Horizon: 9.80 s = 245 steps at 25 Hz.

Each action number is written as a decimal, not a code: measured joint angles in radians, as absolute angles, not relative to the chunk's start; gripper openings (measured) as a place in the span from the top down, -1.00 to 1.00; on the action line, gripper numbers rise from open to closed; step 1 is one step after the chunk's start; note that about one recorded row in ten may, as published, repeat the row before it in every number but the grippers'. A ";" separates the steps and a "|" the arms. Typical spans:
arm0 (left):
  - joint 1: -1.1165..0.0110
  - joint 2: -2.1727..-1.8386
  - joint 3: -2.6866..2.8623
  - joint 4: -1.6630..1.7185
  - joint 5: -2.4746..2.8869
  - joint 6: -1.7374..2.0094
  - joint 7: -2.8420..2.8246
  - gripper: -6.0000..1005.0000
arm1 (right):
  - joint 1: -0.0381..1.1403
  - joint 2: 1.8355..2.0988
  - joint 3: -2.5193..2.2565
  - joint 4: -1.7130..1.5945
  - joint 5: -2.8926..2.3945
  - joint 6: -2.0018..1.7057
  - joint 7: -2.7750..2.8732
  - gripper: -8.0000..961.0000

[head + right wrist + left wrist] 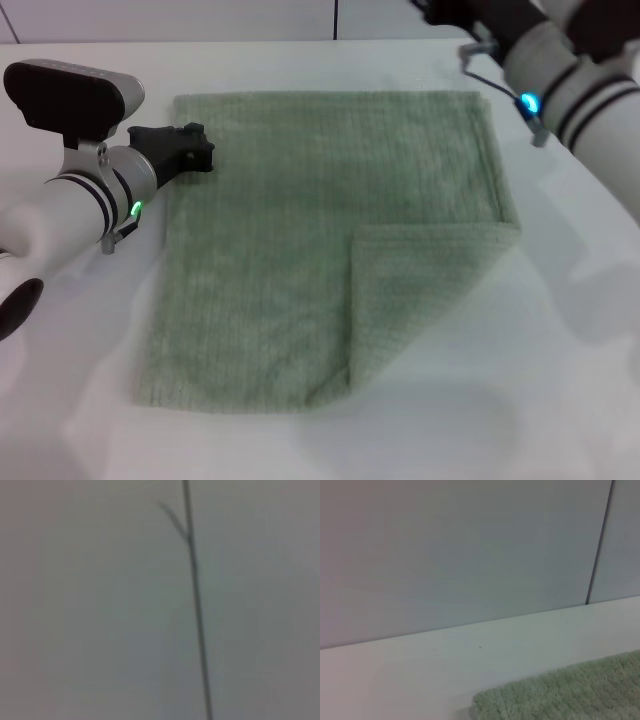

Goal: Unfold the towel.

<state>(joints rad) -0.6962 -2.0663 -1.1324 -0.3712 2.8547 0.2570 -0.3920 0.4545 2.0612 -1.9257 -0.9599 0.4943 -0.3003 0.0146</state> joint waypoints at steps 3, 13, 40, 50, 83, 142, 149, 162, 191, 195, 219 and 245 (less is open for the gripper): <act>-0.696 -2.066 -1.132 -0.371 2.855 0.257 -0.392 0.96 | 0.472 2.057 -1.907 -1.030 0.494 -0.169 0.014 -0.58; -0.692 -2.068 -1.128 -0.375 2.855 0.259 -0.385 0.95 | 0.532 2.066 -1.833 -1.270 0.496 0.260 -0.052 -0.58; -0.695 -2.069 -1.107 -0.376 2.855 0.261 -0.382 0.93 | 0.731 2.074 -1.555 -1.370 0.734 1.216 -0.458 -0.57; -0.692 -2.069 -1.108 -0.381 2.855 0.261 -0.382 0.92 | 0.797 2.074 -1.549 -1.162 0.728 1.288 -0.551 -0.57; -0.690 -2.069 -1.104 -0.387 2.855 0.261 -0.382 0.90 | 0.867 2.080 -1.571 -0.909 0.736 1.240 -0.644 -0.57; -0.677 -2.066 -1.112 -0.402 2.855 0.262 -0.382 0.86 | 0.877 2.079 -1.654 -0.972 0.715 1.304 -0.668 0.95; -0.673 -2.066 -1.110 -0.402 2.855 0.262 -0.382 0.85 | 0.873 2.079 -1.653 -0.998 0.714 1.318 -0.663 0.96; -0.668 -2.066 -1.107 -0.402 2.855 0.262 -0.382 0.84 | 0.794 2.082 -1.674 -1.372 0.713 1.655 -0.654 0.96; -0.669 -2.063 -1.112 -0.402 2.855 0.262 -0.382 0.82 | 0.780 2.077 -1.940 -1.385 0.580 1.789 -0.574 0.96; -0.669 -2.063 -1.112 -0.404 2.855 0.261 -0.382 0.82 | 0.791 2.077 -1.940 -1.379 0.577 1.789 -0.565 0.96; -0.659 -2.064 -1.114 -0.420 2.855 0.263 -0.382 0.80 | 0.611 2.087 -1.952 -1.582 0.300 1.200 -0.540 0.50; -0.366 -2.065 -1.264 -0.409 2.847 1.137 -0.384 0.25 | 0.209 2.092 -1.972 -1.245 0.316 -0.502 -0.497 0.10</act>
